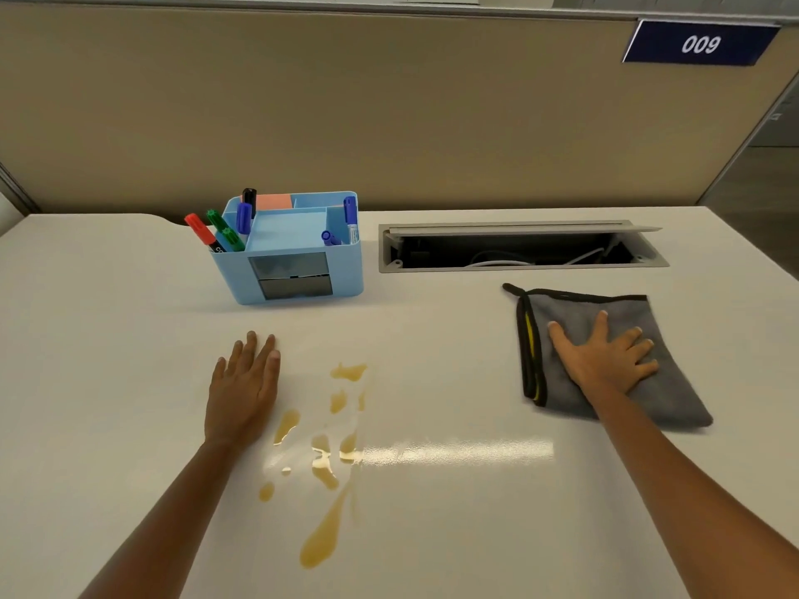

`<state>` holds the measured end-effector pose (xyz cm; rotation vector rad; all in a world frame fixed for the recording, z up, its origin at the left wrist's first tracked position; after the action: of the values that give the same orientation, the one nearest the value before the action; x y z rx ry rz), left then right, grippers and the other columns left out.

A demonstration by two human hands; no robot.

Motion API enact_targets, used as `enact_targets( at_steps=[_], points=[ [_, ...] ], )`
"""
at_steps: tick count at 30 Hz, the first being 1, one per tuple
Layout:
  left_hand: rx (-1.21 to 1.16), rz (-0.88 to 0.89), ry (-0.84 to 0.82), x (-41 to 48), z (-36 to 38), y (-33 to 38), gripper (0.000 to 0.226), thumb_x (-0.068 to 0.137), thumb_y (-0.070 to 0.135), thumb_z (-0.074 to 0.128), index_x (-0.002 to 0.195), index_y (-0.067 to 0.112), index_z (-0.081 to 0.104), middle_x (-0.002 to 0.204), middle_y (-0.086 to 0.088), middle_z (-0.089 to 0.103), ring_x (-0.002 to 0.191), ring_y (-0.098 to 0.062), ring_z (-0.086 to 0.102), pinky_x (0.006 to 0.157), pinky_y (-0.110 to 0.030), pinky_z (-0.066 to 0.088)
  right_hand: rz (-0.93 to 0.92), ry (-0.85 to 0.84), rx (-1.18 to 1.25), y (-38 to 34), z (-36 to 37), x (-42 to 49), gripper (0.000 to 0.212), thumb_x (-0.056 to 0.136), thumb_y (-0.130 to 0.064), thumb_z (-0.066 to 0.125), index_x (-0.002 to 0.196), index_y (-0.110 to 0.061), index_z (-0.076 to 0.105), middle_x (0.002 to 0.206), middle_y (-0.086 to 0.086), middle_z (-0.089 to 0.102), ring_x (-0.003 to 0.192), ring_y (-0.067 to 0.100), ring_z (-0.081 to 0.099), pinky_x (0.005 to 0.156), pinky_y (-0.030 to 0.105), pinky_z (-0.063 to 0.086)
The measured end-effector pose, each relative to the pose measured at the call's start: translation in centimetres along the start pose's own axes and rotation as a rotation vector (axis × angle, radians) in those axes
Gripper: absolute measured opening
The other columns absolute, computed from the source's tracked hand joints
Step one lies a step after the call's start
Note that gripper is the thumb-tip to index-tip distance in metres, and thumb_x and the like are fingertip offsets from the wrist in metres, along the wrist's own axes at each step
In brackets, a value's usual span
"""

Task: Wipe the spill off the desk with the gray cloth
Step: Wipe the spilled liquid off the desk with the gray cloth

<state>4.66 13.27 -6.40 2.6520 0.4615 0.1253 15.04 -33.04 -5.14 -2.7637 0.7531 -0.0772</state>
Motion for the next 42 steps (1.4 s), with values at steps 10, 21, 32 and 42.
enact_targets(
  at_steps=[10,21,32,42],
  points=[
    [-0.176,-0.061,-0.022,0.4,-0.1,0.1,0.048,0.098,0.030,0.012,0.143,0.018,0.022,0.157,-0.007,0.016,0.146,-0.021,0.009,0.119,-0.040,0.000,-0.626,-0.177,-0.013,-18.3,5.9,-14.9,0.085,0.077,-0.073,0.034,0.146,-0.030,0.009,0.155,0.023,0.002,0.142,0.041,0.000,0.114,0.055,0.004],
    [0.010,0.204,-0.017,-2.0,1.0,8.6,0.068,0.088,0.053,0.026,0.144,0.014,0.018,0.154,-0.016,0.021,0.144,-0.029,0.012,0.118,-0.047,0.004,-0.687,-0.425,0.614,-17.5,1.8,-16.8,0.035,0.091,-0.026,0.050,0.122,-0.012,0.058,0.133,0.013,0.055,0.125,0.025,0.048,0.106,0.031,0.034],
    [0.326,0.392,-0.215,-3.4,7.8,14.5,0.090,0.076,0.073,0.035,0.143,0.033,-0.010,0.156,-0.017,-0.013,0.144,-0.034,-0.012,0.109,-0.065,-0.009,-0.548,-0.012,0.043,-3.6,2.4,-7.8,0.055,0.093,-0.041,0.043,0.141,-0.017,0.033,0.152,0.013,0.029,0.142,0.033,0.019,0.117,0.041,0.016],
    [0.293,0.170,-0.123,-0.2,4.4,9.7,0.091,0.074,0.072,0.041,0.144,0.033,-0.003,0.157,-0.013,-0.008,0.144,-0.035,-0.007,0.109,-0.067,-0.003,-0.536,-0.051,0.070,-3.5,2.2,-7.7,0.053,0.094,-0.041,0.038,0.143,-0.021,0.030,0.155,0.008,0.023,0.144,0.028,0.013,0.118,0.039,0.012]
  ],
)
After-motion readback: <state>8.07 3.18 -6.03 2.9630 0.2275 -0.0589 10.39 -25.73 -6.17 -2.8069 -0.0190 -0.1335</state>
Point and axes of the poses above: each hand's wrist, its own x-axis towards the middle knuckle, its own z-axis out of the palm, y = z × x, the point moved 8 cm from there along x, towards the middle knuckle
